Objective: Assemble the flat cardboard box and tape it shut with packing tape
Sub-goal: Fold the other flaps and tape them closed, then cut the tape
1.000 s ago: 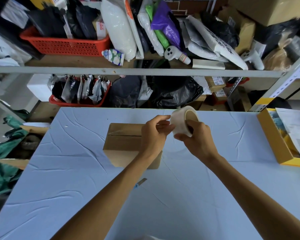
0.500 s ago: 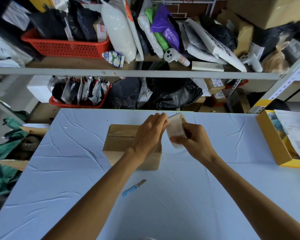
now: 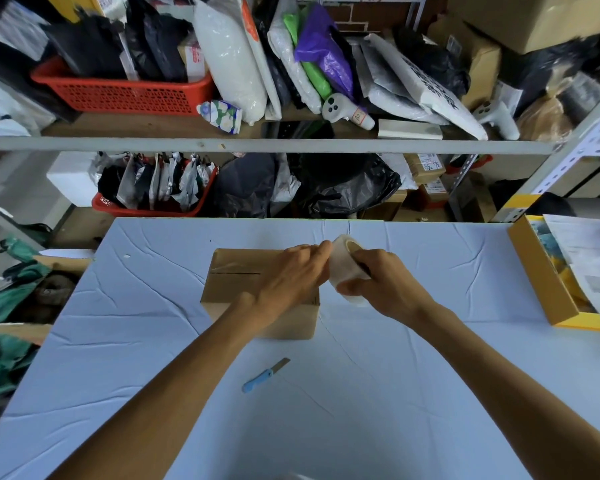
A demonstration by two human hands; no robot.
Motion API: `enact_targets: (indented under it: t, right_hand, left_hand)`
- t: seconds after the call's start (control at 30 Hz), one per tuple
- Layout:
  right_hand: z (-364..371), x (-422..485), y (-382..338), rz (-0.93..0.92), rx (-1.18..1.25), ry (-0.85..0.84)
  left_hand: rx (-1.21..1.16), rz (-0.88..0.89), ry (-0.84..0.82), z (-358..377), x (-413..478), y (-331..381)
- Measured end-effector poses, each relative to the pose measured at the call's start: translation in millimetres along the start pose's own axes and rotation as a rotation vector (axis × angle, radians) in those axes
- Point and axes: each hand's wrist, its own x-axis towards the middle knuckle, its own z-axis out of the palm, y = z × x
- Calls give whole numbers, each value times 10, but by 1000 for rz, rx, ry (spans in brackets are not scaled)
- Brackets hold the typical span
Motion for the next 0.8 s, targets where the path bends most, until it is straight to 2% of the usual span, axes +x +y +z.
enact_targets:
  t: [0.13, 0.23, 0.37, 0.5, 0.53, 0.67, 0.8]
  right_hand:
    - [50, 46, -66, 17, -13, -44]
    - [80, 66, -128, -9, 9, -28]
    - [-4, 41, -169, -93, 92, -2]
    - [-122, 26, -151, -143, 120, 15]
    - [-130, 21, -154, -153, 127, 15]
    - [-107, -1, -184, -169, 187, 32]
    - [-59, -24, -175, -165, 178, 25]
  left_hand:
    - [95, 45, -55, 9, -36, -52]
    - [117, 6, -65, -55, -81, -108]
    - [-133, -93, 158, -226, -97, -147]
    - [-735, -313, 216, -291, -114, -106]
    - [-823, -376, 238, -282, -110, -109]
    - [-951, -500, 200, -215, -78, -103]
    - [-885, -544, 249, -160, -79, -48]
